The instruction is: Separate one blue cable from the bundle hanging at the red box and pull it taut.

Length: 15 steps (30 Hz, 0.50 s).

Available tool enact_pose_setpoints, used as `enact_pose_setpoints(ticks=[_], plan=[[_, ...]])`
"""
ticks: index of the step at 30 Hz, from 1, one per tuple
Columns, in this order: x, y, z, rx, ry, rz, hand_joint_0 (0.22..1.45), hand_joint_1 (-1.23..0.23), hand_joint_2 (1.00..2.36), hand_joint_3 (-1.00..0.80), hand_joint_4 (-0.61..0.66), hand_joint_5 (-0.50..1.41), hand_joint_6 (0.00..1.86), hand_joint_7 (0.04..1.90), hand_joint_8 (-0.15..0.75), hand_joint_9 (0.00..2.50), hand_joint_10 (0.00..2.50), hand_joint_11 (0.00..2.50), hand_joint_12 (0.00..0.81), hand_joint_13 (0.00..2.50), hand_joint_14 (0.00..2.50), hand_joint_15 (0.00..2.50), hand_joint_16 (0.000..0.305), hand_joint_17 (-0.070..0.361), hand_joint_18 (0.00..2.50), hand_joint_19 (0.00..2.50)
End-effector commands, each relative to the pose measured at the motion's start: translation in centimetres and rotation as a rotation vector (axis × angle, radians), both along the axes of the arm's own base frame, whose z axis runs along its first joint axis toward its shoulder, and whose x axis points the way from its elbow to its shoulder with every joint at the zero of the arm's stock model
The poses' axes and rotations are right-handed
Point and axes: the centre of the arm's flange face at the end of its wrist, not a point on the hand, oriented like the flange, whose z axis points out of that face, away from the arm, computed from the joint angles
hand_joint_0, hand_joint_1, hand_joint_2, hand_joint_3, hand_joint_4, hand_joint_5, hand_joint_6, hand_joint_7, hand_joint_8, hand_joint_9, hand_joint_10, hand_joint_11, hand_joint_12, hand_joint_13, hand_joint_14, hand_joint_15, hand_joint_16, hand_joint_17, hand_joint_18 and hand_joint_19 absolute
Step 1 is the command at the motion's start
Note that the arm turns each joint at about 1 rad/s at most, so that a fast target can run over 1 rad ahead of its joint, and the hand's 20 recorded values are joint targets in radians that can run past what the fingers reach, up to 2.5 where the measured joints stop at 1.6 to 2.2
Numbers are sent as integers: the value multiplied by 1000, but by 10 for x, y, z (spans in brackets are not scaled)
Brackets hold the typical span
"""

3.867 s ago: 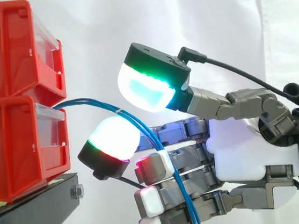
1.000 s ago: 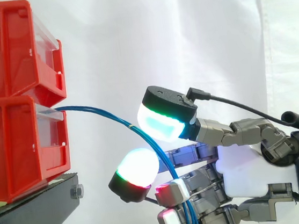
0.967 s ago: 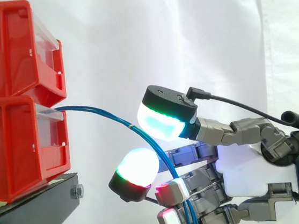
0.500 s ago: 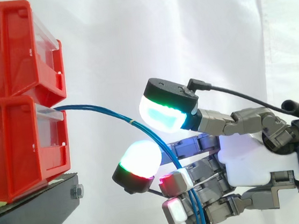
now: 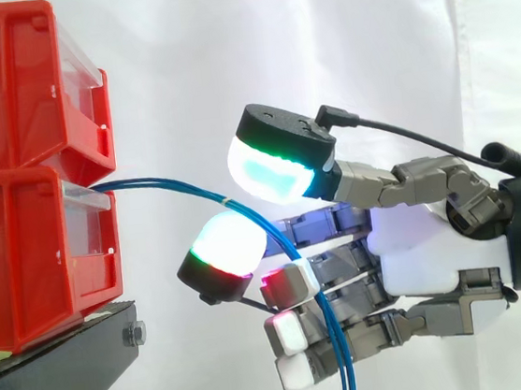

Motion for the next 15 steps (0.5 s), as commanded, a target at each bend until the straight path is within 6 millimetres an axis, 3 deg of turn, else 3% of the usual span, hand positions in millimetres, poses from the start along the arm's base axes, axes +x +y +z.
enact_pose_setpoints(ticks=[1,15], plan=[[2,5,3,-9,-7,5,621,-732,1000,-500,84,-235,897,870,271,1113,17,1221,327,1096,26,726,46,104,804,614],[2,16,2,-8,-8,5,725,-789,1012,-376,17,-237,915,891,267,1097,17,1213,322,1101,26,720,45,100,805,599]])
